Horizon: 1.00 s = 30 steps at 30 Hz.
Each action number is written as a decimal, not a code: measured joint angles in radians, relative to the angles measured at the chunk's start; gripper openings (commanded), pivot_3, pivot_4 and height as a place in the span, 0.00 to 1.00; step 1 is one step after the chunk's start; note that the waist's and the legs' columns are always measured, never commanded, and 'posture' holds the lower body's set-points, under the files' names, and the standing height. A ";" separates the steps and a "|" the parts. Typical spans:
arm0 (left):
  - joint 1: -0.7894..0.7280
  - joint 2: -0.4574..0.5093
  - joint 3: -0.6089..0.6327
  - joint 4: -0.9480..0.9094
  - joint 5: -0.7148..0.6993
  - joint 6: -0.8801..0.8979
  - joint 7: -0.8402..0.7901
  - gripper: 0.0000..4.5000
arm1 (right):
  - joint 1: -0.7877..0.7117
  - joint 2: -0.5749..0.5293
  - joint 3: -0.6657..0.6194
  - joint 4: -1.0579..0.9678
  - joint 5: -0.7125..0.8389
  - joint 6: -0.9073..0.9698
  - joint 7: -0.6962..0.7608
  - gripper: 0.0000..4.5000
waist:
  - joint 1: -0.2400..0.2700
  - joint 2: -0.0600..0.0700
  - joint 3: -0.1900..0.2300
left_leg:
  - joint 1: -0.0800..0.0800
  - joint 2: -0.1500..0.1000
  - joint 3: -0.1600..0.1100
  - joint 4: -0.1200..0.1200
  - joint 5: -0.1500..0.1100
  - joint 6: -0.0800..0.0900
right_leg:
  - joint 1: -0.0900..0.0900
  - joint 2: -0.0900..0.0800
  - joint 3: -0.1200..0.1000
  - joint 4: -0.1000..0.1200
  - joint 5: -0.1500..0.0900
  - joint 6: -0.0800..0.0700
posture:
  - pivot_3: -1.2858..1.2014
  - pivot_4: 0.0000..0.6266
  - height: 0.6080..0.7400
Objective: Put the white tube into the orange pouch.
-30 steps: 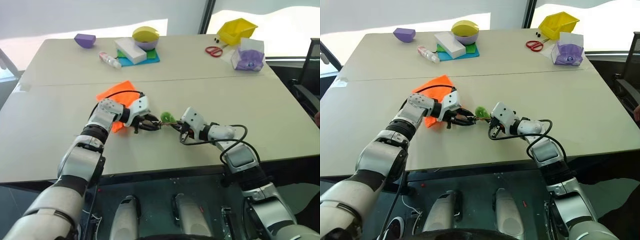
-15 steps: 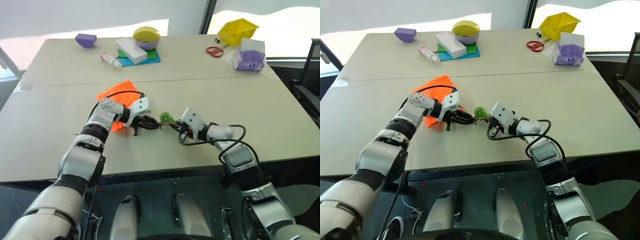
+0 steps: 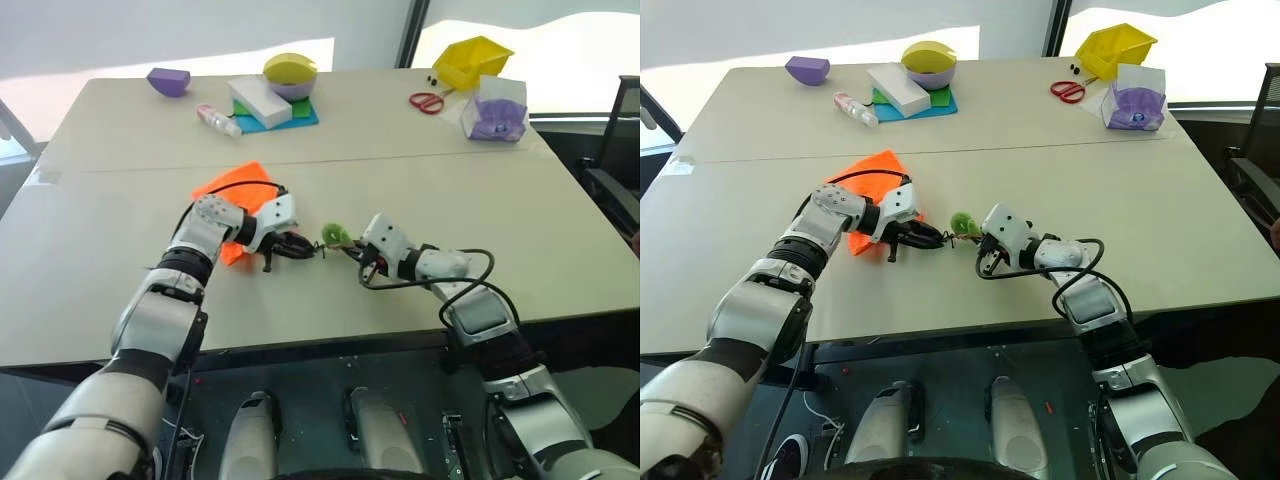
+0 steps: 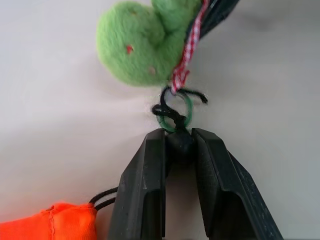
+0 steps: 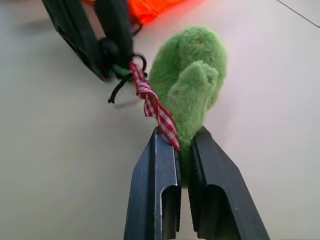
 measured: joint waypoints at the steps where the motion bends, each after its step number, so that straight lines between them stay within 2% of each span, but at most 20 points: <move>1: 0.001 0.009 0.000 -0.005 0.000 -0.001 -0.009 0.18 | -0.003 -0.004 -0.008 0.009 0.000 -0.001 -0.001 0.00 | 0.000 0.000 0.000 | 0.000 0.000 0.000 0.000 0.000 0.000 | 0.000 0.000 0.000 0.000 0.000 0.000 | 0.52 0.24 1.00; 9: 0.041 0.146 0.008 -0.144 -0.017 -0.010 -0.056 0.18 | -0.065 -0.089 -0.059 0.157 -0.016 -0.090 -0.034 0.00 | -0.001 0.000 0.000 | 0.000 0.000 0.000 -0.001 0.000 0.000 | 0.000 0.000 0.000 0.000 0.000 0.000 | 0.52 0.24 1.00; 18: 0.225 0.229 0.022 -0.427 -0.106 0.083 -0.056 0.18 | -0.168 -0.122 -0.065 0.364 -0.065 -0.176 -0.132 0.00 | -0.001 0.000 0.000 | 0.000 0.000 0.000 -0.001 0.000 0.000 | -0.001 0.000 0.000 0.000 0.000 0.000 | 0.52 0.24 1.00; 24: 0.268 0.240 0.031 -0.487 -0.131 0.101 -0.011 0.18 | -0.201 -0.122 -0.040 0.439 -0.105 -0.227 -0.172 0.00 | 0.000 0.000 0.000 | 0.000 0.000 0.001 0.000 0.000 0.000 | 0.000 -0.001 0.000 0.000 0.000 0.000 | 0.52 0.24 1.00; 26: 0.280 0.237 0.038 -0.498 -0.145 0.129 0.011 0.31 | -0.196 -0.118 -0.048 0.428 -0.083 -0.203 -0.149 0.00 | 0.000 0.000 0.000 | 0.000 0.000 0.001 0.000 0.000 0.000 | 0.000 -0.001 0.000 0.000 0.000 0.000 | 0.52 0.24 1.00; 27: 0.286 0.233 0.041 -0.504 -0.152 0.141 0.016 0.37 | -0.189 -0.116 -0.058 0.417 -0.068 -0.185 -0.135 0.17 | 0.000 0.000 0.000 | 0.000 0.000 0.000 0.000 0.000 0.000 | 0.000 0.000 0.000 0.000 0.000 0.000 | 0.52 0.24 1.00; 28: 0.296 0.230 0.044 -0.513 -0.161 0.151 0.020 0.47 | -0.173 -0.116 -0.067 0.396 -0.047 -0.156 -0.109 0.23 | 0.001 0.000 0.000 | 0.001 0.000 0.000 0.000 0.000 0.000 | 0.000 0.000 0.000 0.000 0.000 0.000 | 0.52 0.24 1.00; 30: 0.310 0.226 0.049 -0.527 -0.172 0.169 0.035 0.70 | -0.142 -0.113 -0.082 0.351 -0.018 -0.118 -0.083 0.45 | 0.000 0.000 0.000 | 0.001 0.000 0.000 0.000 0.000 0.000 | 0.000 0.000 0.000 0.001 0.000 0.000 | 0.52 0.24 1.00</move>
